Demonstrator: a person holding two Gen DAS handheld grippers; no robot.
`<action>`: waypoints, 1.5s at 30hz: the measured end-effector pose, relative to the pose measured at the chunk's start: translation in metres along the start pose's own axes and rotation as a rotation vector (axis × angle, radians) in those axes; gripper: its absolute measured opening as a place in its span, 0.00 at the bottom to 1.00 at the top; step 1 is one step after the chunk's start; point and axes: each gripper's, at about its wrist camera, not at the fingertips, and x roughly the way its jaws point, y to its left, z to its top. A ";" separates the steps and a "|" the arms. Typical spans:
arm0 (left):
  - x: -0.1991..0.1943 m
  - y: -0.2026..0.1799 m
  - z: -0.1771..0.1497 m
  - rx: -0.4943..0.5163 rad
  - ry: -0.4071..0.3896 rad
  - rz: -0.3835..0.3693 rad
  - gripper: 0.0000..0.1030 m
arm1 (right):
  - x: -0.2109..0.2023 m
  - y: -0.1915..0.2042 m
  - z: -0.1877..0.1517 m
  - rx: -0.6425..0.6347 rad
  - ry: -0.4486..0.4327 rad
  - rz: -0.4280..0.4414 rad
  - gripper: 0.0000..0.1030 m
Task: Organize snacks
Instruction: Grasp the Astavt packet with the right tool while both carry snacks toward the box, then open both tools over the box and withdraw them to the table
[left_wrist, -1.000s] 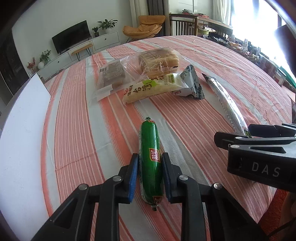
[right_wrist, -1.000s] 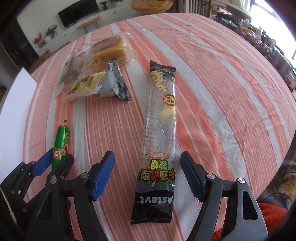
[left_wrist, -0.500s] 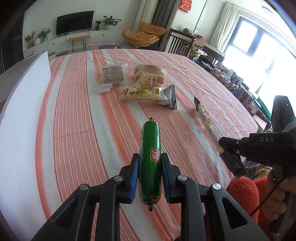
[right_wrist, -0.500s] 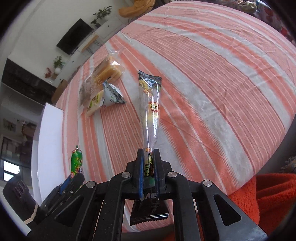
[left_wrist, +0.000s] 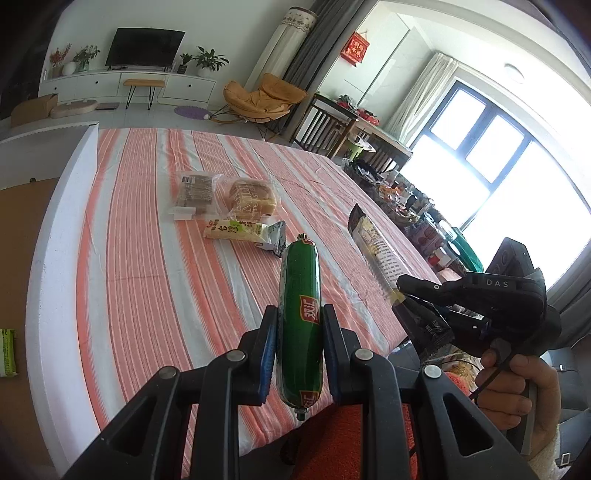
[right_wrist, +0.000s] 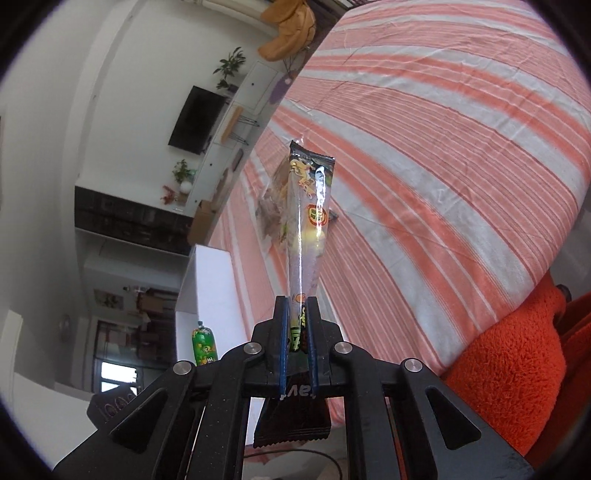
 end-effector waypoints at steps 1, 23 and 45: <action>-0.006 -0.001 0.001 -0.005 -0.008 -0.013 0.22 | -0.002 0.008 -0.002 -0.017 0.002 0.017 0.09; -0.203 0.164 0.006 -0.334 -0.331 0.363 0.22 | 0.146 0.231 -0.107 -0.486 0.340 0.243 0.09; -0.063 0.099 0.015 -0.144 -0.193 0.449 0.95 | 0.118 0.026 -0.022 -0.611 -0.207 -0.686 0.68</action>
